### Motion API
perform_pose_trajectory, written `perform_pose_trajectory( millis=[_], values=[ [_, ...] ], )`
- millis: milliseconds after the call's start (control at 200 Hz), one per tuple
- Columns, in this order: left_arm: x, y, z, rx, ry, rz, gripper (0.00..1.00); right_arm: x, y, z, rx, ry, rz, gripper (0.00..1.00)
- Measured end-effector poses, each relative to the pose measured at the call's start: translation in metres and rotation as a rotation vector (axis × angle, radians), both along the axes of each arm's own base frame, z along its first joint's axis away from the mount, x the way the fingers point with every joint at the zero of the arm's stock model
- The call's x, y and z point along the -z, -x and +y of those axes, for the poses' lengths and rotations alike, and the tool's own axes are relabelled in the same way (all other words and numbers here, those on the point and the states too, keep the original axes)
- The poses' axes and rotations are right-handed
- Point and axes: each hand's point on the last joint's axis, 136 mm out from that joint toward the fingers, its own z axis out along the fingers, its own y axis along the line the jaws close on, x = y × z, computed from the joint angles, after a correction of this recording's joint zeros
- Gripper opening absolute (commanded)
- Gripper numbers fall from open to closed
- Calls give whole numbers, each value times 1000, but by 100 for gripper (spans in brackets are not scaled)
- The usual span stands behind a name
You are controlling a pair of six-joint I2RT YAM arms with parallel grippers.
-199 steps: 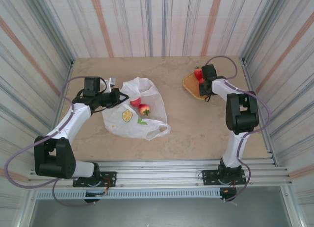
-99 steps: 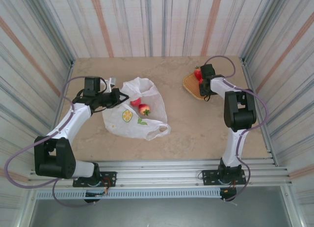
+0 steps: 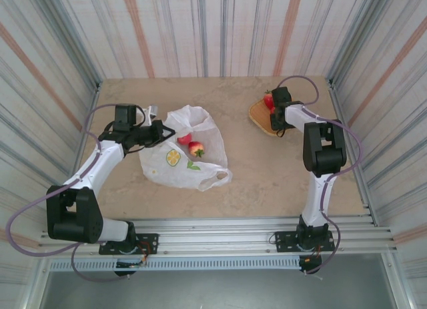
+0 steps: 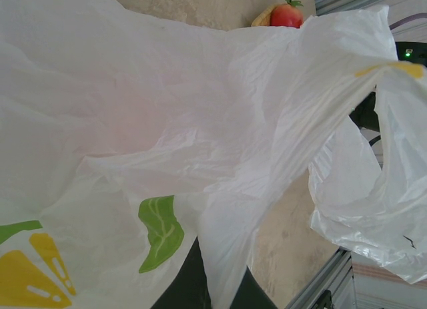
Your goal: Place the fruits into the plastic bag
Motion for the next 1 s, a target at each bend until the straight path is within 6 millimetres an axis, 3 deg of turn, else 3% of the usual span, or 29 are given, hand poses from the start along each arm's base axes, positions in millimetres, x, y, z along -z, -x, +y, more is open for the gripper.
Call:
perform_pose_trajectory(
  millis=[396,606,746,1002],
  values=[
    [-1,0,1,-1,7,2,0,-3,6,7,-12,-48,-2,46],
    [-1,1,0,1,16,9,0,-32,29,19,-15,-133,-52,45],
    [-2,1,-1,2,20,12,0,-61,49,48,-70,-208,-110,44],
    [-2,1,-1,3,22,12,0,-108,113,145,-317,-496,-198,42]
  ],
)
